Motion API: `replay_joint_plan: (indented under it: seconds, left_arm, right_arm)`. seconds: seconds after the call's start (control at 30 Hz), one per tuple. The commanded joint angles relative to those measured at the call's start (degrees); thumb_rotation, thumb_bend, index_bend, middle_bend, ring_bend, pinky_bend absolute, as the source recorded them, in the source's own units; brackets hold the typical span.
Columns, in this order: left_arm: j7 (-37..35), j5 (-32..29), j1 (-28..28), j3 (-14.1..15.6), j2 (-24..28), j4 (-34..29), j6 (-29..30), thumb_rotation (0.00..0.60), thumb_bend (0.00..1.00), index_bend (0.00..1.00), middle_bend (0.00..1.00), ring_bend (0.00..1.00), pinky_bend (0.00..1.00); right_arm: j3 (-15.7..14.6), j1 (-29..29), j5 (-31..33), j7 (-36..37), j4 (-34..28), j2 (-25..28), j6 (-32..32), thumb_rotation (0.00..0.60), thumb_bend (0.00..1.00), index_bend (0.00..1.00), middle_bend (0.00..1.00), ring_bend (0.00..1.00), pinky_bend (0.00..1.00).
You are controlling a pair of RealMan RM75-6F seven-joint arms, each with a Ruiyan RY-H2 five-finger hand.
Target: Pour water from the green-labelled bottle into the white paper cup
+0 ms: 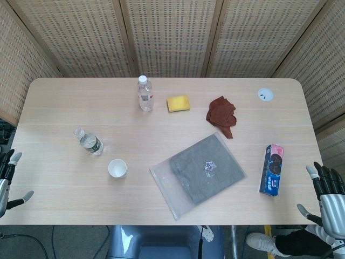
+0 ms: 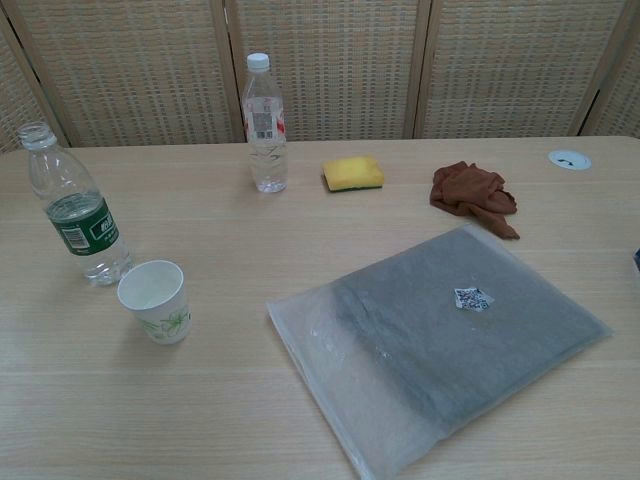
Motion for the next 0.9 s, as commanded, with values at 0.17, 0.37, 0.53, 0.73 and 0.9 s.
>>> replay_joint_plan:
  seconds: [0.17,0.37,0.53,0.73,0.9]
  left_arm:
    - [-0.03,-0.27,-0.12,-0.14,-0.07,0.13,-0.22,0.600,0.00,0.00,0.00,0.00,0.00]
    - [-2.67,-1.23,-1.53,-0.51,-0.27,1.52,-3.07,0.600,0.00,0.00,0.00,0.00,0.00]
    - [-11.41,-2.76,-4.93,-1.52,-0.82,5.68,-9.29,0.600,0.00,0.00,0.00,0.00,0.00]
    - [-32.36,-1.36,-12.93,-3.43,-3.42,14.62,-19.41,0.600,0.00,0.00,0.00,0.00,0.00]
    - [-45.48,-0.87,-17.88,-3.81,-6.41,21.43,-25.22,0.600,0.00,0.00,0.00,0.00,0.00]
  right_arm:
    - [0.01,0.04,0.05,-0.18,0.03,-0.06,-0.09,0.600,0.00,0.00,0.00,0.00,0.00]
    - [0.00,0.04,0.03,0.06,-0.06,0.00,-0.08,0.600,0.00,0.00,0.00,0.00,0.00]
    - [0.07,0.17,0.37,0.01,-0.09,-0.01,-0.45,0.600,0.00,0.00,0.00,0.00,0.00]
    - [0.48,0.60,1.73,-0.55,-0.13,-0.30,-1.62,0.600,0.00,0.00,0.00,0.00,0.00]
    - [0.80,0.96,2.81,-1.12,-0.23,-0.53,-2.52,0.600,0.00,0.00,0.00,0.00,0.00]
